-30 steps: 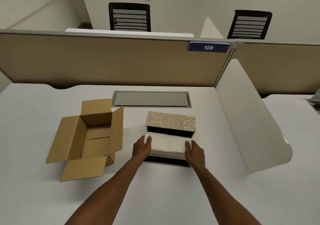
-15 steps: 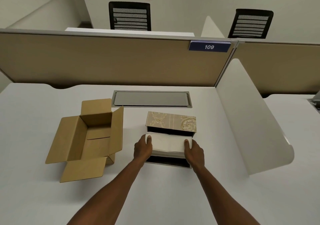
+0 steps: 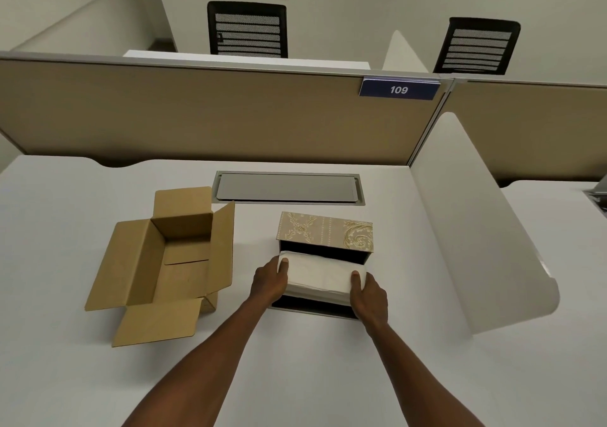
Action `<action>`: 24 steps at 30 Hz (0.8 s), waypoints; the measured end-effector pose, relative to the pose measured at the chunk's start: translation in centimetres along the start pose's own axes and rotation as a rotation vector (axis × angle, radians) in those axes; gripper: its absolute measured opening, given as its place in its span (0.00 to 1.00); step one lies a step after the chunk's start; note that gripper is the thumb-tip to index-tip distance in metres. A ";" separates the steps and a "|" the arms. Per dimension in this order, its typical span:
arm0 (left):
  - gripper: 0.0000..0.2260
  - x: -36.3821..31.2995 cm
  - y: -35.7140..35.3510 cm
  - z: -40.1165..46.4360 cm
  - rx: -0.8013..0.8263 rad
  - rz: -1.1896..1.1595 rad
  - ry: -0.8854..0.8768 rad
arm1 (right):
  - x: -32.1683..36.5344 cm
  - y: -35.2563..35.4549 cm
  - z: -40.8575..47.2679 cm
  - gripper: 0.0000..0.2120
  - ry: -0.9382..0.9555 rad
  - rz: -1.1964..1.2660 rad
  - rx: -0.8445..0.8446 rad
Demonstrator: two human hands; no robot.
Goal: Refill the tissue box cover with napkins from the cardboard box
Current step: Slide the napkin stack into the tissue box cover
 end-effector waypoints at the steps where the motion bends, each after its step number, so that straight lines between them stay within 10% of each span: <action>1: 0.23 0.0 0.0 0.0 0.002 0.009 0.001 | 0.0 0.0 0.0 0.29 -0.001 -0.011 -0.001; 8: 0.26 -0.1 0.2 0.0 -0.027 -0.042 0.041 | 0.0 0.4 0.1 0.30 0.033 0.003 0.031; 14: 0.20 -2.8 1.9 -5.5 -0.587 0.067 -0.372 | 2.0 5.1 -0.8 0.23 0.158 0.142 -0.334; 18: 0.27 -4.5 -3.0 -6.6 -0.396 0.404 -0.729 | 6.7 6.5 0.2 0.16 0.414 0.044 -0.436; 24: 0.36 -3.3 -5.4 -3.8 -0.259 0.649 -0.607 | 12.1 2.3 3.9 0.30 0.624 -0.459 -0.025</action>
Point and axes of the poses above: each hand's wrist, its own z-axis towards the middle knuckle, its own y-axis out of the back of the hand, x = y × z, the point moved 7 cm from there along z, towards the middle knuckle, and after that the axes turned 9 degrees about z, right-handed, at the moved point
